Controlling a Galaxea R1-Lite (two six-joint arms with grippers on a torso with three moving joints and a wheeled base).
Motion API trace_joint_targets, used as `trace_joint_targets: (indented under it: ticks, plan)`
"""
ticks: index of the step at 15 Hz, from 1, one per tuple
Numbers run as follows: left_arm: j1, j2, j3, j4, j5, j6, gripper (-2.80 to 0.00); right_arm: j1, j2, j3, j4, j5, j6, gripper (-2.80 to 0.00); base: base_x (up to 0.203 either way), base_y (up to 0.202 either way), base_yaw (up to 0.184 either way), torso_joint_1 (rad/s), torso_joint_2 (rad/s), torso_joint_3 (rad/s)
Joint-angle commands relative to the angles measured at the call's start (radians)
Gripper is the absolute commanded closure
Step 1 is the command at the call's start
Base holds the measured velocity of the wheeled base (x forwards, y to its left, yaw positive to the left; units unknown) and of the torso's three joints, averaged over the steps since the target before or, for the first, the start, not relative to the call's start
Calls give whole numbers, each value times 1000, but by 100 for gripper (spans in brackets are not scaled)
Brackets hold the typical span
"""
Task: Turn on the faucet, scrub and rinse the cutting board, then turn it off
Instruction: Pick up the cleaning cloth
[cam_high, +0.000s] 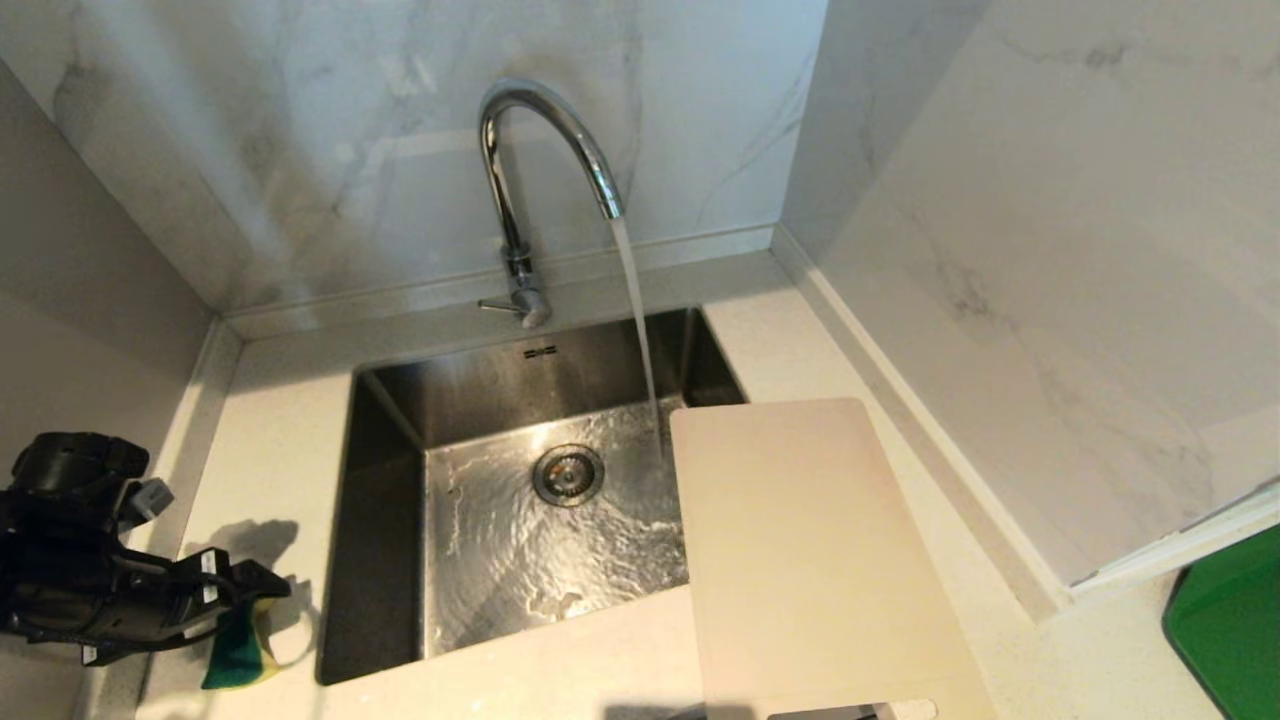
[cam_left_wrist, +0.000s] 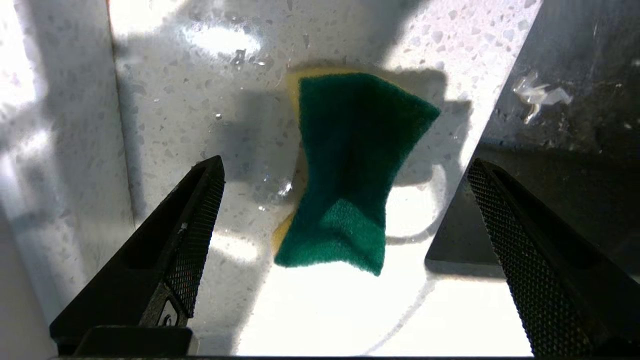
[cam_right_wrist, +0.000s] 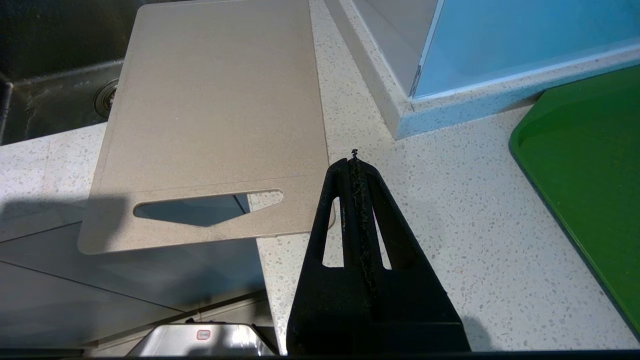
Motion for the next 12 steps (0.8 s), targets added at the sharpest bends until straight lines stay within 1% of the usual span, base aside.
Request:
trace_joint_targets:
  ticks: [1, 5, 8, 12]
  plan:
    - [-3, -18, 20, -1, 1, 3, -280, 0, 0, 1, -1, 0, 0, 0, 0, 0, 0, 0, 0, 0]
    - [-3, -20, 38, 2, 0, 4, -280, 0, 0, 0, -1, 0, 0, 0, 0, 0, 0, 0, 0, 0]
    - [-3, -21, 44, 5, -36, 10, -280, -1, 0, 0, -1, 0, 0, 0, 0, 0, 0, 0, 0, 0]
    - [-3, 2, 42, -1, -38, 8, -280, 0, 0, 1, -1, 0, 0, 0, 0, 0, 0, 0, 0, 0]
